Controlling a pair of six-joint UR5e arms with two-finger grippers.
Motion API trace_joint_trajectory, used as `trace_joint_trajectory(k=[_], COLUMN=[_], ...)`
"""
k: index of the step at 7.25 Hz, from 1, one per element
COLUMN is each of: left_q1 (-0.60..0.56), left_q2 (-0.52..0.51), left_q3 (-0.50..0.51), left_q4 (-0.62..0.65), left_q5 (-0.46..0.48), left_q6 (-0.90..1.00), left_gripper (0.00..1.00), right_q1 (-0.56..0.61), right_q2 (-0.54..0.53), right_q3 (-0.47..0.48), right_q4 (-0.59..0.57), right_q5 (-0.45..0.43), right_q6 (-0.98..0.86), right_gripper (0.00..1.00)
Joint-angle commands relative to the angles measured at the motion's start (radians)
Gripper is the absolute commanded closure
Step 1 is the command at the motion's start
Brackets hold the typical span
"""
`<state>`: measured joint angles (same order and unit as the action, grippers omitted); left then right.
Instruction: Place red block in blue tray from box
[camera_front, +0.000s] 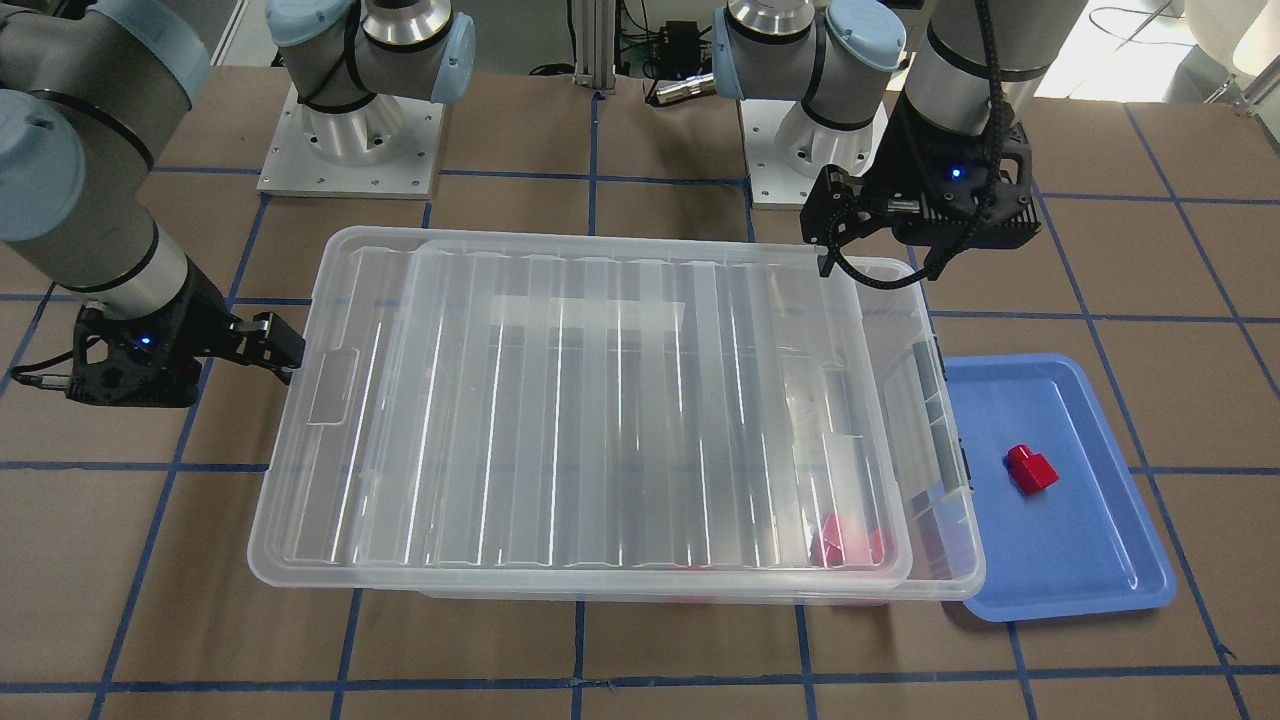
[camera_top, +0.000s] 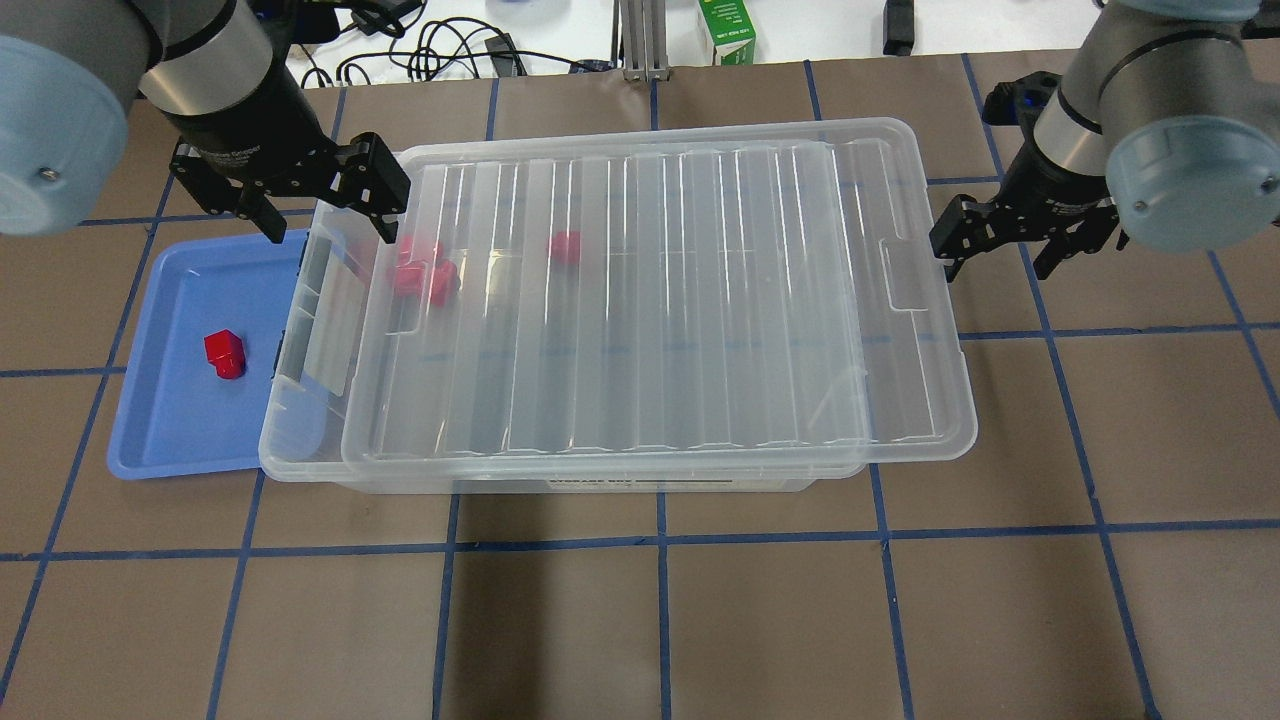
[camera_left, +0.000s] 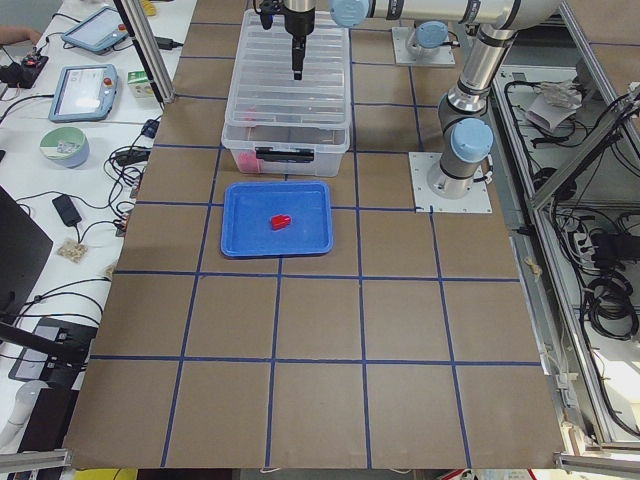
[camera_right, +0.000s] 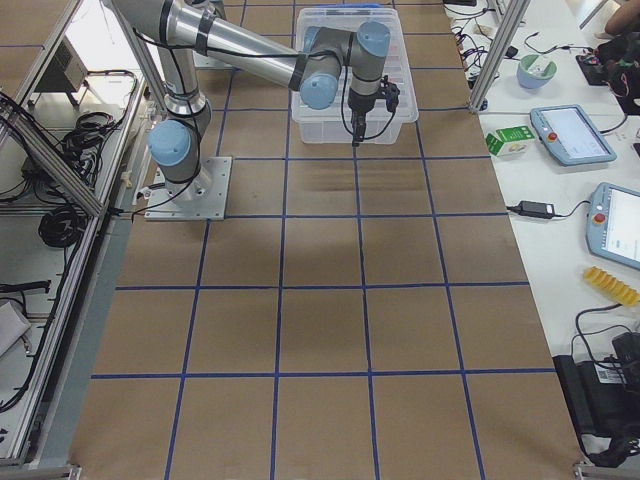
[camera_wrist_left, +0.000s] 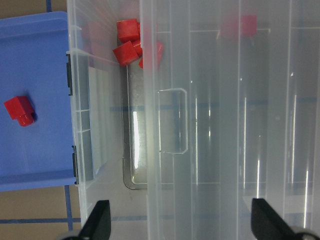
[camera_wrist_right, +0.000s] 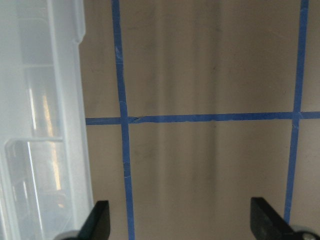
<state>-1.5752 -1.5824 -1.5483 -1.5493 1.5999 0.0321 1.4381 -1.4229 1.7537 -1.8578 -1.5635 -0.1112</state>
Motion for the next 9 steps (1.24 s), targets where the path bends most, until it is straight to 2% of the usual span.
trace_joint_trajectory(k=[1,3,5,7,9], left_q1=[0.0,0.001,0.001,0.006,0.023], left_q2=[0.001,0.005,0.005,0.001,0.002], left_q3=[0.001,-0.001,-0.001,0.016,0.022], left_q4=[0.0,0.0,0.0,0.002,-0.003], left_q5=[0.0,0.002,0.0,0.0,-0.005], left_q6=[0.0,0.003,0.005,0.009,0.092], left_gripper=[0.0,0.0,0.0,0.0,0.0], right_q1=[0.025,0.007,0.025,0.117,0.139], right_q2=[0.004,-0.011,-0.086,-0.12,-0.122], right_q3=[-0.008,-0.038,-0.143,-0.204,-0.203], right_q4=[-0.011,-0.003,0.134,0.19,0.21], right_q5=[-0.003,-0.013,-0.001,0.026,0.023], right_q6=[0.024,0.008,0.071,0.199,0.212], right_gripper=[0.0,0.0,0.0,0.0,0.0])
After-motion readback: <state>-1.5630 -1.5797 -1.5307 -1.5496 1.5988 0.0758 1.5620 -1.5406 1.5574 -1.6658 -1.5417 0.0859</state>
